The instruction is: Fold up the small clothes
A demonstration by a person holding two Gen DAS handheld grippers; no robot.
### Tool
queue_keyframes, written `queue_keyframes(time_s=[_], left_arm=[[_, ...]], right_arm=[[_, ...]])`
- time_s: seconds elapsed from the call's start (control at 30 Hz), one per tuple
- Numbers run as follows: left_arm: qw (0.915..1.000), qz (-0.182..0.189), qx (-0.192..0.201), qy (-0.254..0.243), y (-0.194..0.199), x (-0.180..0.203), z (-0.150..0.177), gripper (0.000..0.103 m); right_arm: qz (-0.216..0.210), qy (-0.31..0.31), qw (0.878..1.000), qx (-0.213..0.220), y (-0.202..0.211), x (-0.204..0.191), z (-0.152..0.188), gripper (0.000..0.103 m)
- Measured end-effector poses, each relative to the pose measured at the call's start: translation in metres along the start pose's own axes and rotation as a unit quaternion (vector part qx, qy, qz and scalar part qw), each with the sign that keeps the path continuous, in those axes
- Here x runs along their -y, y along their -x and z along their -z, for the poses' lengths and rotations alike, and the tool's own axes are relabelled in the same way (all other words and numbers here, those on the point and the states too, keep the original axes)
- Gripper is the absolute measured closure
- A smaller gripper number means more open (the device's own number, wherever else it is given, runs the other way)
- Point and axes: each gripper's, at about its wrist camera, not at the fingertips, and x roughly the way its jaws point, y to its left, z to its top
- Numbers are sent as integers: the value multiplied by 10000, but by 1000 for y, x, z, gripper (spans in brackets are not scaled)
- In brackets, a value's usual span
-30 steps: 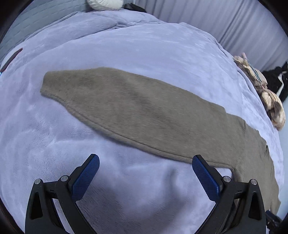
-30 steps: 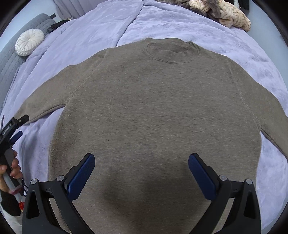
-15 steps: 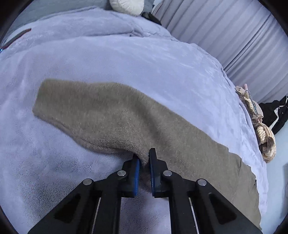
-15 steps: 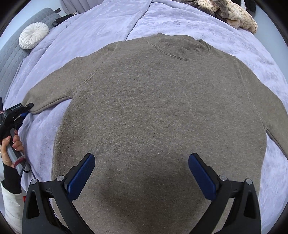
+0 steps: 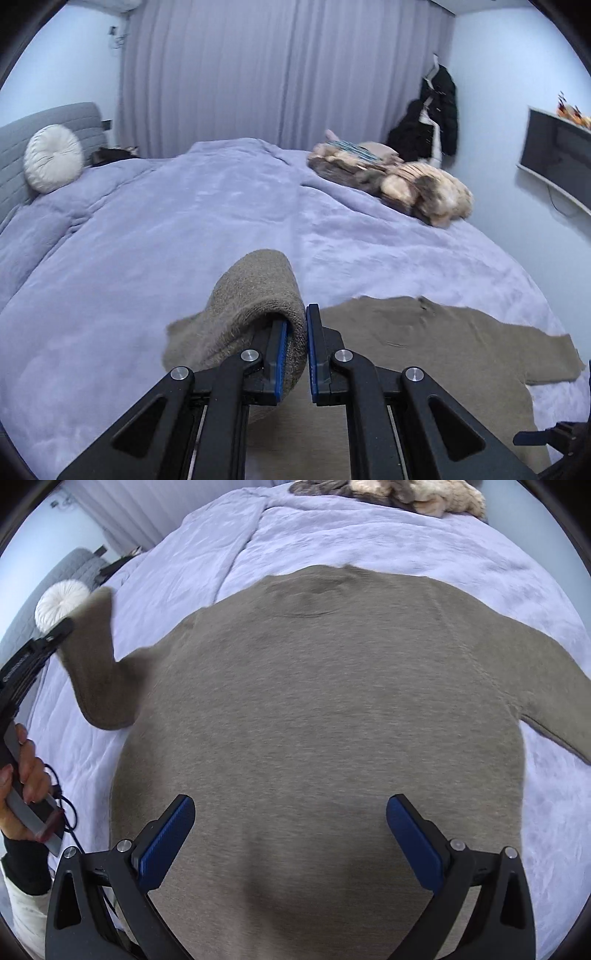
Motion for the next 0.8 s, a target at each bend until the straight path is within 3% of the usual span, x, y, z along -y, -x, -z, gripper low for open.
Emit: queue_keyframes(time_s=[0.1, 0.2, 0.37, 0.43, 0.5, 0.53, 0.6, 0.67, 0.8], left_arm=[[9968, 286, -448, -597, -29, 66, 16, 92], [9891, 271, -1021, -1025, -57, 109, 47, 92], [9796, 86, -1411, -1431, -70, 124, 82, 91], [9788, 186, -1457, -1424, -65, 122, 84, 78], [9825, 269, -1310, -1299, -52, 114, 80, 15], [9874, 185, -983, -1224, -38, 108, 76, 8], [9911, 145, -540, -1211, -19, 96, 64, 6], [9924, 43, -449, -1144, -5, 78, 56, 6], [9949, -739, -364, -576, 3, 12, 47, 6]], right_arm=[[-19, -352, 9993, 147, 10, 33, 1, 0], [36, -634, 9978, 185, 13, 64, 4, 0], [177, -1078, 9940, 80, 7, 107, 11, 0], [188, -1180, 9928, 24, 2, 116, 10, 0], [167, -1161, 9931, 8, -3, 117, 4, 0], [197, -1062, 9941, 31, -5, 113, 0, 0], [338, -709, 9968, 135, -7, 98, -10, 0], [455, -283, 9982, 264, -7, 83, -19, 0], [704, 892, 9917, 598, -11, 21, -41, 0]])
